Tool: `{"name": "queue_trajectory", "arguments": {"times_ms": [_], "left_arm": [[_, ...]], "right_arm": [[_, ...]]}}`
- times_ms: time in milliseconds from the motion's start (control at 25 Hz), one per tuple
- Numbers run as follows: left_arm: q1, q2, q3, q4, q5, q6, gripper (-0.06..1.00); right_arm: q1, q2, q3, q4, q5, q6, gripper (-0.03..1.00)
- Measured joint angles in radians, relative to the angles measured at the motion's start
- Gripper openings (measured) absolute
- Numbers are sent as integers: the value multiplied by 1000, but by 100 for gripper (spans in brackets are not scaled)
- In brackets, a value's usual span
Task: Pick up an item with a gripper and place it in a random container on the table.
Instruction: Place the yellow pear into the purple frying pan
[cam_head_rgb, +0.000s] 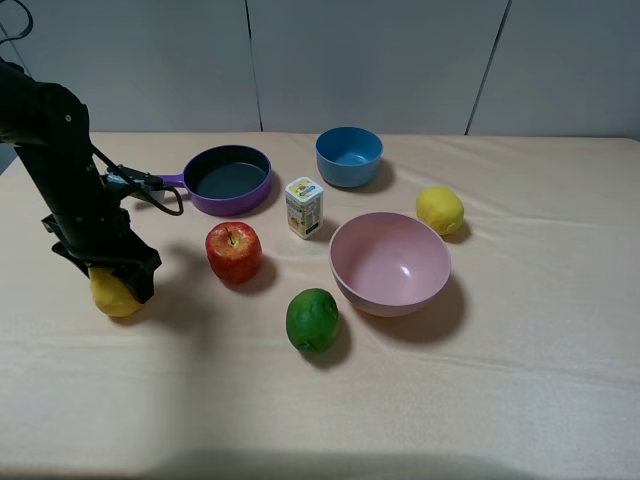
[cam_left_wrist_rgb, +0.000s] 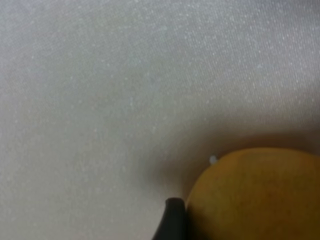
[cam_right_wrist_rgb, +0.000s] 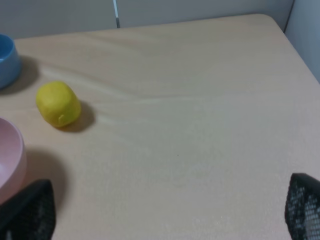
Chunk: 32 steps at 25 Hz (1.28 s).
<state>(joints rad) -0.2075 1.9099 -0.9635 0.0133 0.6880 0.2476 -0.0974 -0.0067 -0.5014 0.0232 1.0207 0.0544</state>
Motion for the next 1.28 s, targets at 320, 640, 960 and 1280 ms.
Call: {"name": "queue_trajectory", "arguments": {"times_ms": [320, 640, 960, 1280], "left_arm": [[0, 0, 0, 0, 3, 0, 72], [0, -21, 0, 15, 25, 0, 72], [0, -83, 0, 23, 91, 0, 72], [0, -116, -61, 23, 175, 0, 72]], "right_arm": [[0, 0, 0, 0, 0, 0, 69], [0, 0, 0, 0, 0, 0, 69], [0, 0, 0, 0, 0, 0, 69], [0, 0, 0, 0, 0, 0, 69]]}}
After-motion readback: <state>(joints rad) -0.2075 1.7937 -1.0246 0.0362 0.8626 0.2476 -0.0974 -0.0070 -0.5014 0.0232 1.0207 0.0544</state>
